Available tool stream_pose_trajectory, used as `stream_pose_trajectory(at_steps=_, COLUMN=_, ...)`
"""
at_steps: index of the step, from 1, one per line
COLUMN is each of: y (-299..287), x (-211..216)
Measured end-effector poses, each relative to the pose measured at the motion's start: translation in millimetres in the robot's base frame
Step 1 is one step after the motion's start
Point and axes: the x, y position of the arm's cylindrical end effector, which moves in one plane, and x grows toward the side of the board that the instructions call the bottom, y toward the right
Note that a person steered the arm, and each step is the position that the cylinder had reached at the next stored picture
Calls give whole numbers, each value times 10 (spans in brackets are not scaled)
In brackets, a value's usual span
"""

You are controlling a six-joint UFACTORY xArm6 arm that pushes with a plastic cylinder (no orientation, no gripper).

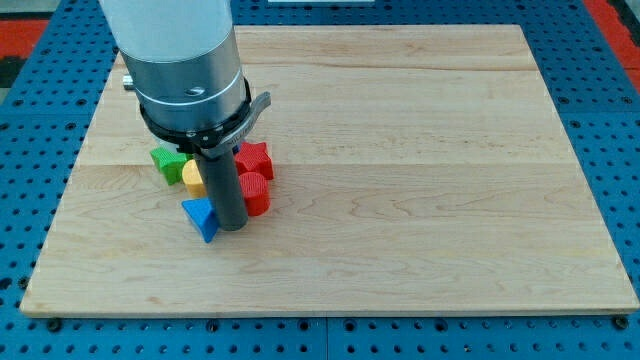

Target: Move the blue triangle down to the yellow heart

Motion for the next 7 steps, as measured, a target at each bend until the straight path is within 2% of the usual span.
stream_pose_trajectory(at_steps=1, y=0, x=-181)
stream_pose_trajectory(at_steps=3, y=513, x=192)
stream_pose_trajectory(at_steps=4, y=-214, x=240)
stream_pose_trajectory(at_steps=5, y=-547, x=227)
stream_pose_trajectory(at_steps=7, y=-148, x=105)
